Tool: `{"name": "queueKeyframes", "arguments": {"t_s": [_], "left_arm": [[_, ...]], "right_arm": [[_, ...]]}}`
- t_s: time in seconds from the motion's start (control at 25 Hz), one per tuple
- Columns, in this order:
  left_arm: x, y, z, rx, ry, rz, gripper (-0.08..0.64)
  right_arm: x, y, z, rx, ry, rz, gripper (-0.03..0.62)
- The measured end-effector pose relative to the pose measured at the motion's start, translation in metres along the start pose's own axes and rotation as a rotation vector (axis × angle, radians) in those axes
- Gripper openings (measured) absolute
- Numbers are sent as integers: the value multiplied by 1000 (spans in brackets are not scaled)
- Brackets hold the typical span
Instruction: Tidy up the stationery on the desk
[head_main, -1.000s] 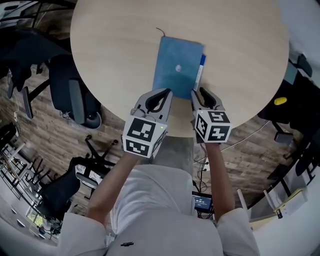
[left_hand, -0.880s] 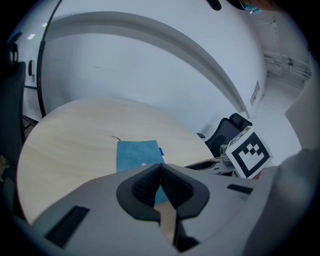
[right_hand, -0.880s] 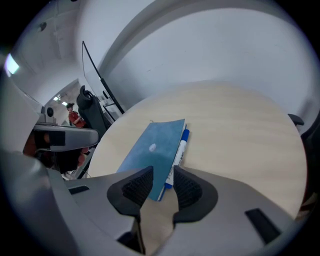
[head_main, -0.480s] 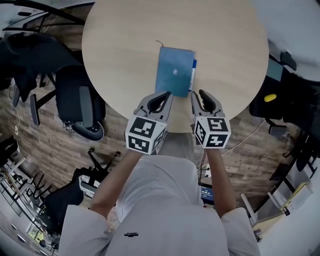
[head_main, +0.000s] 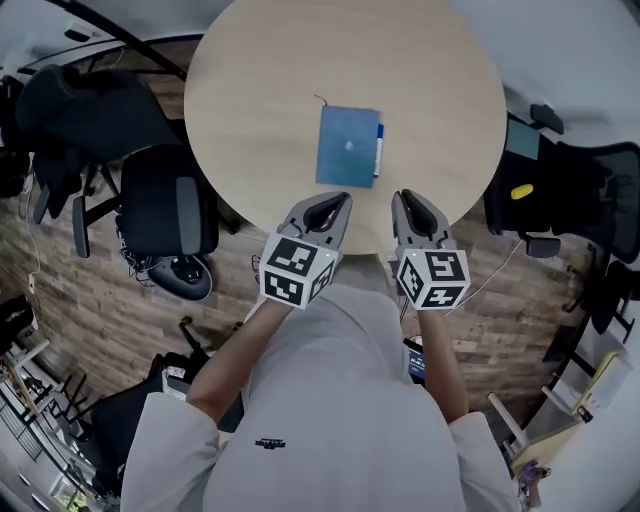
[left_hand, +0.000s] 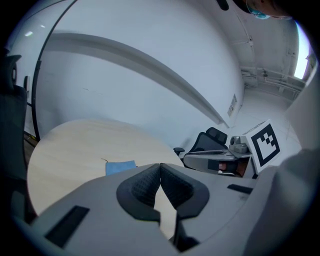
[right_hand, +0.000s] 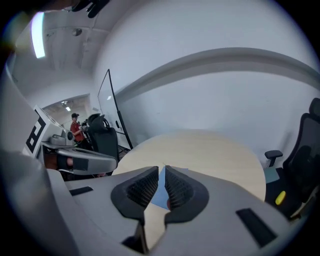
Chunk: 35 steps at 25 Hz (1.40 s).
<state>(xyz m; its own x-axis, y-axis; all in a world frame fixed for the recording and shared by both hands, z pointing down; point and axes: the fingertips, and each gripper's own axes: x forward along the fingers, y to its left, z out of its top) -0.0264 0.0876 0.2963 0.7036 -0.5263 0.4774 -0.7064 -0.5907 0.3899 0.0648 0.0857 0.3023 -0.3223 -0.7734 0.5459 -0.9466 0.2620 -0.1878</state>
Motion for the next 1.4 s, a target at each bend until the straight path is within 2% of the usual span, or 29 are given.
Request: {"name": "queueKeyframes", "arguments": {"t_s": [0.28, 0.6, 0.8, 1.04, 1.24, 1.4], "left_arm": [[-61, -26, 13, 97, -70, -33, 20], [-107, -51, 40, 231, -175, -70, 20], [-128, -60, 55, 241, -298, -70, 20], [-128, -58, 52, 239, -290, -56, 20], [-127, -51, 40, 237, -208, -53, 20], [-125, -49, 40, 227, -224, -60, 20]], "right_arm": [[-62, 49, 13, -14, -129, -24, 55], [-99, 89, 37, -38, -254, -35, 51], [-114, 115, 50, -80, -301, -17, 49], [-114, 124, 46, -89, -292, -13, 48], [-109, 132, 42, -109, -271, 10, 47], [-102, 136, 46, -120, -267, 16, 48]]}}
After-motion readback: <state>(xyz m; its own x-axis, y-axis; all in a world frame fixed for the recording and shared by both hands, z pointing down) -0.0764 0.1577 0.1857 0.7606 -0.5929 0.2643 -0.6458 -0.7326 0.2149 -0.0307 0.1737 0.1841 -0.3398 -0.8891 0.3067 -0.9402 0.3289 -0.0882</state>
